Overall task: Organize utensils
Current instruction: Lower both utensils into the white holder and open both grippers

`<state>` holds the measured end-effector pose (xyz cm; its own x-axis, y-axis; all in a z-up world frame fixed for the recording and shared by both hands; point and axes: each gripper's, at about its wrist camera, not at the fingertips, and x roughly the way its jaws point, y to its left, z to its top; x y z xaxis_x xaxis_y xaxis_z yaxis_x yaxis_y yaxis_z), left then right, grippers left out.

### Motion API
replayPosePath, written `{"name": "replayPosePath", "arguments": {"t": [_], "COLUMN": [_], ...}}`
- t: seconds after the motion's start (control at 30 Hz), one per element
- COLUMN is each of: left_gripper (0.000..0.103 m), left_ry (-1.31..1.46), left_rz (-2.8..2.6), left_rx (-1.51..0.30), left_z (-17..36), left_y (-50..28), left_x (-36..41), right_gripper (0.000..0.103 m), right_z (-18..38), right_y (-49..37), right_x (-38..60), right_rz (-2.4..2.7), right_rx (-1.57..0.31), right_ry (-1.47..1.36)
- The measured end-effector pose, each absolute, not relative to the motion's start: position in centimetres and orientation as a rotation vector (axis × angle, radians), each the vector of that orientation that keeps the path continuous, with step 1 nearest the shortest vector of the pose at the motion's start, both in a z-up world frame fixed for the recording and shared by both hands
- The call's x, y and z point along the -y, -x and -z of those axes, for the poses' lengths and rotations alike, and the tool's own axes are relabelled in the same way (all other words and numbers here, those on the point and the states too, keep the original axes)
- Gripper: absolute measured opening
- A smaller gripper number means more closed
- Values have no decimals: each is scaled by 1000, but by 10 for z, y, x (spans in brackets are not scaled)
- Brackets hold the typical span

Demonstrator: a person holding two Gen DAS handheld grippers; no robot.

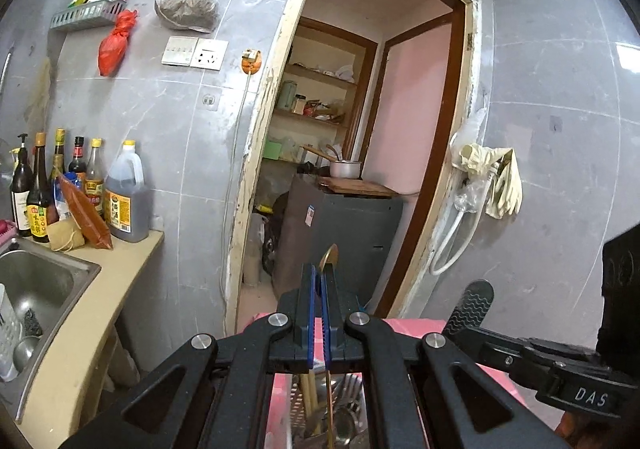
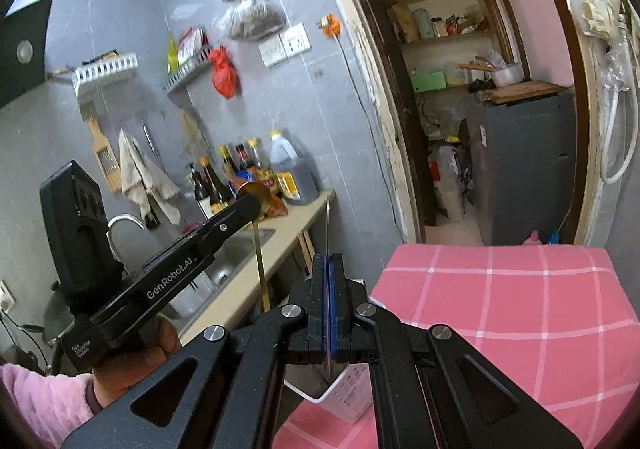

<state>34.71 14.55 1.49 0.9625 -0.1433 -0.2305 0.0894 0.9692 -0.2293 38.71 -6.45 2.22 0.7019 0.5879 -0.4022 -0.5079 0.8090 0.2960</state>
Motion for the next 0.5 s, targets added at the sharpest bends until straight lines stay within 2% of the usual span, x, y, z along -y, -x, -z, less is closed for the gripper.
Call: {"name": "replayPosePath", "arguments": {"t": [0.5], "left_gripper": [4], "left_ry": [217], "left_rz": [158], "left_rx": [-321], "left_z": [18], "left_y": [-338], "left_x": [-155], "right_gripper": [1], "right_z": [26], "right_y": [-392], "right_x": [45], "right_rz": [-583], "right_rx": [-659], "right_ry": [-123]}}
